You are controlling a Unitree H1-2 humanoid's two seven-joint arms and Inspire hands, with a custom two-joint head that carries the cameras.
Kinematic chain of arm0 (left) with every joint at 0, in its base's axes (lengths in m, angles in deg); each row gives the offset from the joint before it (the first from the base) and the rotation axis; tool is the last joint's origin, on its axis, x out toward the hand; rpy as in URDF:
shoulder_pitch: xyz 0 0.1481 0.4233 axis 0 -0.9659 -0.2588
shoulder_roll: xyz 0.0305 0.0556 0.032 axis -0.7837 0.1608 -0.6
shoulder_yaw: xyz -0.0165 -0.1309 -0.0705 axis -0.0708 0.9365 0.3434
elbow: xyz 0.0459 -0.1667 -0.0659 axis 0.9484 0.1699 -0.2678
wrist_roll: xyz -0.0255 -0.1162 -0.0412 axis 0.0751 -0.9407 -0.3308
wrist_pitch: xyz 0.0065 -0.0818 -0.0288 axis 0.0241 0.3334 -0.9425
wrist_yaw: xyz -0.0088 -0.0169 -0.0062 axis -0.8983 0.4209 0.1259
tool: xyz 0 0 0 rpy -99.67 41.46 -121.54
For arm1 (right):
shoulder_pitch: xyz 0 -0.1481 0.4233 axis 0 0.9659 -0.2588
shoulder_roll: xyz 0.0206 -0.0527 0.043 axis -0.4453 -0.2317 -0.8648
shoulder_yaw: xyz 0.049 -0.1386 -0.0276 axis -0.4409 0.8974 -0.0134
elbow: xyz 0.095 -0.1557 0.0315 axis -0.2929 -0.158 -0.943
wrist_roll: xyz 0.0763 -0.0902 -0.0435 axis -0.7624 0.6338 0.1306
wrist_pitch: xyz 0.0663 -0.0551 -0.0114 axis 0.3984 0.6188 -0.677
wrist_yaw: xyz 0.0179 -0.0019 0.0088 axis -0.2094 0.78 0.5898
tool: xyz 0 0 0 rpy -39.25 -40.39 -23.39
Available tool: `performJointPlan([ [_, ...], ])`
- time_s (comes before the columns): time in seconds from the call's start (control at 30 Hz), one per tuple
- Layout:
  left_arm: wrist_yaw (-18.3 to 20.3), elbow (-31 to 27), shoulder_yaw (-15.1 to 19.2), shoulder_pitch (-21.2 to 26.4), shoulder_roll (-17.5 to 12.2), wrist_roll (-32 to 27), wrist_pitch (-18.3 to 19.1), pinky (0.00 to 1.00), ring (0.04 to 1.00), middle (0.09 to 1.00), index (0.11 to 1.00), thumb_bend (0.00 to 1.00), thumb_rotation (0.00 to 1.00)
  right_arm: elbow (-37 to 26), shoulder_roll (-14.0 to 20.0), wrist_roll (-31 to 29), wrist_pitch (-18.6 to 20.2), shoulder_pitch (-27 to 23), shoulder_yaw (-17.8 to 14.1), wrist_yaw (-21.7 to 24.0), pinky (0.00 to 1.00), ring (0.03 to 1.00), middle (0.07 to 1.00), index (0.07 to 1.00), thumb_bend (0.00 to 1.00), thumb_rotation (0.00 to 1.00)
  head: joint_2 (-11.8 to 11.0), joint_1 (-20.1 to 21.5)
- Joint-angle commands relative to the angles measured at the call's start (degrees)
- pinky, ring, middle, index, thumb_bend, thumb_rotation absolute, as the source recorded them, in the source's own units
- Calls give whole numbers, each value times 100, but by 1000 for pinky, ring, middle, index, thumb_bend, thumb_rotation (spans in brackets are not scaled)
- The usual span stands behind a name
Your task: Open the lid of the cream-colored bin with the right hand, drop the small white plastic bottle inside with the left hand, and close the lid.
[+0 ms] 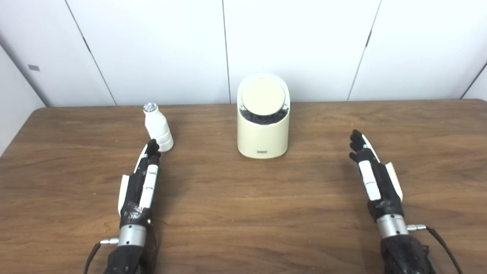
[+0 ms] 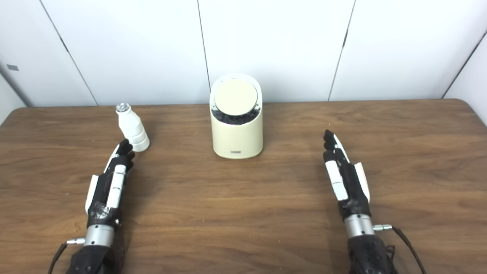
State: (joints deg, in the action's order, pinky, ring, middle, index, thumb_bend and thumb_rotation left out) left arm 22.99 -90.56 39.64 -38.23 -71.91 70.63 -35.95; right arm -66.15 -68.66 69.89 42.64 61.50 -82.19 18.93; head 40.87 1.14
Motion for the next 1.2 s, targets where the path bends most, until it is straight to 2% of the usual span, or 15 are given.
performJointPlan([
  [0.0, -35, 170, -72, -56, 54, 45, -132, 973, 951, 962, 971, 516, 894, 105, 0, -76, -112, 32, -7, 26, 930, 953, 949, 945, 548, 977, 3, 8],
  [0.27, -44, 212, -60, -48, 44, 19, -138, 978, 960, 972, 977, 510, 894, 162, 19, 55, -192, 24, 11, -36, 912, 941, 943, 944, 569, 993, 0, 14],
  [0.7, -74, 204, -92, -70, 36, 64, -189, 961, 951, 964, 975, 521, 914, 49, -19, 41, -83, 57, 16, -32, 930, 950, 946, 941, 526, 988, -74, 49],
  [0.83, -97, 260, -103, -73, 48, 58, -212, 962, 945, 958, 969, 535, 911, 150, -3, 93, -167, 60, 29, -50, 926, 946, 945, 943, 568, 986, -159, 58],
  [1.07, -129, 304, -132, -85, 61, 110, -244, 959, 954, 958, 971, 529, 917, 163, -23, -19, -249, 70, 8, -24, 925, 954, 949, 941, 531, 989, -279, 56],
  [1.17, -134, 304, -166, -107, 65, 168, -278, 973, 963, 961, 971, 558, 911, 202, -27, -54, -337, 29, 11, -17, 922, 954, 952, 946, 568, 978, -341, 51],
])
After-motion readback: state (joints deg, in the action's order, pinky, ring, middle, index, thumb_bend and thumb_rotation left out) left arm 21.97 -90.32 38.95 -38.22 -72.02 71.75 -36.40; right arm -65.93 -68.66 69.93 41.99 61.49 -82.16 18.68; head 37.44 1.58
